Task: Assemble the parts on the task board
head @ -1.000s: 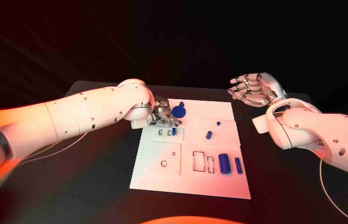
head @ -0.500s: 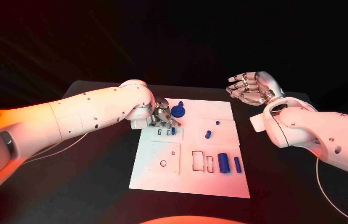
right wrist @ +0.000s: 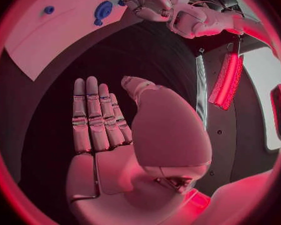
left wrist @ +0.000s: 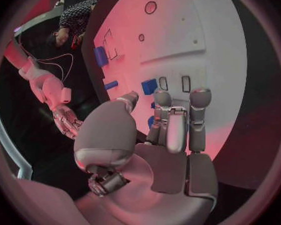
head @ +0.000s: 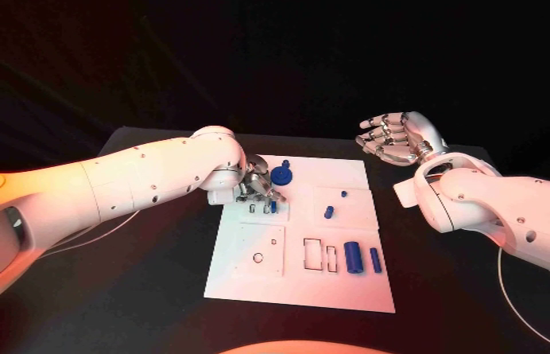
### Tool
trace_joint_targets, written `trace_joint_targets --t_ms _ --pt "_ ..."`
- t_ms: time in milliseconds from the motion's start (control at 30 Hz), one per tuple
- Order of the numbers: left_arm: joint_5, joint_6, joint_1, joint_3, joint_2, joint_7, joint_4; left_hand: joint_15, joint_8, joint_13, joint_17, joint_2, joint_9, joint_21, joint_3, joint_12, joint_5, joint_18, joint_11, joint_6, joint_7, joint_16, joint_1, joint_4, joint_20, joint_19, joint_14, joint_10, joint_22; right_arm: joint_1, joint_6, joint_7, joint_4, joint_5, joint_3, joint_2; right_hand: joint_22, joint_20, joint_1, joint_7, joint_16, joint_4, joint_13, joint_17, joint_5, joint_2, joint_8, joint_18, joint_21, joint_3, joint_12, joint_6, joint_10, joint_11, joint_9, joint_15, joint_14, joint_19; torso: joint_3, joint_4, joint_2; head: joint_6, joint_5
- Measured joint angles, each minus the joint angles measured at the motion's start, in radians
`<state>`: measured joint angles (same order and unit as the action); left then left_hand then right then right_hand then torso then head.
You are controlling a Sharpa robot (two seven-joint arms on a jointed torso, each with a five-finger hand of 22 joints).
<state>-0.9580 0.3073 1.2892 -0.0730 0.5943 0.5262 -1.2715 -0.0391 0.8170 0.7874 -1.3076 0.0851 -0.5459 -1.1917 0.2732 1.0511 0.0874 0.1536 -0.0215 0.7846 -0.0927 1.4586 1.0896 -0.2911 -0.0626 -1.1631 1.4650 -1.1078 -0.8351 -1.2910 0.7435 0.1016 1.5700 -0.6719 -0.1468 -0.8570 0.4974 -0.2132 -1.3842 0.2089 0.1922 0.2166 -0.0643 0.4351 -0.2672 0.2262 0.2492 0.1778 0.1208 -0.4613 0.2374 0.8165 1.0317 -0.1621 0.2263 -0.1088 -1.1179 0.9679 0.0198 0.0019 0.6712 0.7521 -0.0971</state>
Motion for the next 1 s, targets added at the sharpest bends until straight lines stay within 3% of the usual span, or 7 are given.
trace_joint_targets --t_ms 333,600,767,900,1000 --pt "0.015 0.024 0.0 -0.001 -0.001 0.0 -0.002 0.0 -0.005 0.003 0.0 -0.012 -0.006 -0.009 0.01 0.0 0.0 0.0 0.0 0.0 0.0 0.004 0.046 0.005 0.0 0.0 0.0 0.0 -0.008 0.0 -0.001 -0.002 -0.007 -0.004 0.0 0.006 -0.003 0.0 0.0 0.0 0.0 0.0 0.0 -0.001 -0.004 0.0 0.0 0.0 0.0 0.0 -0.004 0.0 0.0 0.0 0.0 0.0 0.0 0.0 0.0 0.0014 0.0 -0.003 0.0" --pt "0.031 0.032 0.0 -0.002 -0.001 0.0 0.0 -0.002 -0.011 0.01 0.0 -0.038 -0.018 -0.024 0.111 0.0 0.0 0.0 0.009 0.007 0.007 0.014 0.146 0.012 0.0 0.0 0.0 -0.009 -0.024 0.0 -0.005 -0.003 -0.013 -0.005 0.0 0.008 -0.009 0.0 0.004 0.0 -0.006 0.0 0.0 -0.006 -0.012 -0.004 0.0 0.0 -0.005 0.0 -0.004 0.0 0.0 0.0 -0.001 0.0 0.0 0.0 0.0002 0.001 0.0 -0.003 0.0" --pt "0.046 0.031 0.0 -0.001 -0.001 0.0 0.0 -0.008 -0.017 0.007 0.0 -0.021 -0.031 -0.031 0.229 0.0 -0.003 0.0 0.014 0.007 0.015 0.016 0.175 0.035 0.004 -0.004 0.0 -0.015 -0.031 0.0 -0.007 -0.004 -0.015 -0.006 0.0 0.009 -0.013 -0.004 0.004 0.0 -0.01 -0.003 0.0 -0.007 -0.016 -0.004 0.0 0.0 -0.005 -0.003 -0.004 0.0 0.0 0.0 -0.001 0.0 0.0 -0.004 0.0004 -0.0005 0.0 -0.002 0.0" --pt "0.058 0.029 0.0 -0.002 0.0 0.0 0.0 -0.007 -0.001 -0.017 0.0 -0.001 -0.074 -0.036 0.292 -0.015 -0.002 0.0 0.014 0.001 0.013 0.016 0.176 -0.024 0.004 -0.004 0.0 -0.015 -0.038 0.0 -0.008 -0.004 -0.017 -0.006 0.0 0.009 -0.016 -0.003 0.004 0.0 -0.015 -0.003 0.0 -0.009 -0.02 -0.004 0.0 0.0 -0.011 -0.003 -0.004 0.0 0.0 0.0 -0.002 -0.004 0.004 -0.004 0.0006 -0.0005 0.0 -0.002 0.001" --pt "0.068 0.026 0.0 -0.002 0.001 0.0 0.001 -0.007 0.001 -0.024 0.0 0.011 -0.085 -0.042 0.342 -0.021 -0.002 0.0 0.014 0.001 0.013 0.016 0.146 -0.007 0.004 -0.004 0.0 -0.015 -0.041 0.0 -0.008 -0.005 -0.018 -0.006 -0.001 0.009 -0.017 -0.003 0.004 0.0 -0.016 -0.003 0.0 -0.01 -0.02 -0.004 0.0 0.0 -0.011 -0.003 -0.004 0.0 0.0 0.0 -0.002 -0.004 0.004 -0.004 0.0003 -0.0005 0.001 -0.002 0.002"
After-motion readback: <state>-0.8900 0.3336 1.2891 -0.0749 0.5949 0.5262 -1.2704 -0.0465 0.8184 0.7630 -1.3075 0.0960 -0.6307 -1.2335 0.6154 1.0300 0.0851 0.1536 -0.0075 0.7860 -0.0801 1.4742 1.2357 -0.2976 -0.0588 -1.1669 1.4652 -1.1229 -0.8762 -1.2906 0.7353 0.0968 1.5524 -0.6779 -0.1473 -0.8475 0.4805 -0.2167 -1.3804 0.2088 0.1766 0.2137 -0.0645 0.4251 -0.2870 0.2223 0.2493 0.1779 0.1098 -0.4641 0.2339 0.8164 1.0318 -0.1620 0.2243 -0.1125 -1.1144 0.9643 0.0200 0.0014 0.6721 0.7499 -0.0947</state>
